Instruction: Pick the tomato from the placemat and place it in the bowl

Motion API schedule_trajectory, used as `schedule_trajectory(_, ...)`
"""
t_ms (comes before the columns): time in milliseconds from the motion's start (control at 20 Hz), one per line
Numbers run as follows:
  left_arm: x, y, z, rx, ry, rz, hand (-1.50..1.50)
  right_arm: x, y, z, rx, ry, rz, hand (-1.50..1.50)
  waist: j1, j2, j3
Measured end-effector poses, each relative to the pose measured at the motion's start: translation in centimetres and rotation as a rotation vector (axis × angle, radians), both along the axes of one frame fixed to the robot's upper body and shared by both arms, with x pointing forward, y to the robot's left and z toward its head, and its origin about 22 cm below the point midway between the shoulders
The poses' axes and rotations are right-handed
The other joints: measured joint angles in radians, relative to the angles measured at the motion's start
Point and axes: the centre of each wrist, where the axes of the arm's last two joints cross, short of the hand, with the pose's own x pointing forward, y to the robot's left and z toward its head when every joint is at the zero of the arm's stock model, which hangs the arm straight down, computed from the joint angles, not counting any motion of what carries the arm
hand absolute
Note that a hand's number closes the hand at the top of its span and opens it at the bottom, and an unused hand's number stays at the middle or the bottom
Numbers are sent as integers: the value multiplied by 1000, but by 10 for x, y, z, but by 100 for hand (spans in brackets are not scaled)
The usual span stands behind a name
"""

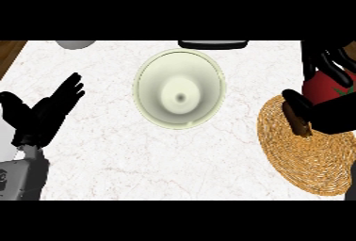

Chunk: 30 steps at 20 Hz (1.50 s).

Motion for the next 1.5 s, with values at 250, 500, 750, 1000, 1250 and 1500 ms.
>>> schedule_trajectory(250,0,-6,-4,-1,-4,-6,0,7,50,14,27,-5,-5,150,6,3,0)
schedule_trajectory(500,4,-11,-2,-7,-9,-15,0,26,89,17,41,-3,-18,150,12,6,1)
schedule_trajectory(750,3,-18,1,-8,-10,-18,0,54,124,0,43,7,-57,150,18,9,1)
schedule_trajectory(1000,5,-12,5,1,-14,-23,0,87,147,-22,57,20,-108,150,26,13,1)
schedule_trajectory(1250,5,-16,1,-4,-14,-36,0,122,158,-53,77,69,-95,150,34,17,1)
schedule_trajectory(1500,3,-18,-1,2,-19,-56,0,144,172,-88,91,127,-70,150,51,21,1)
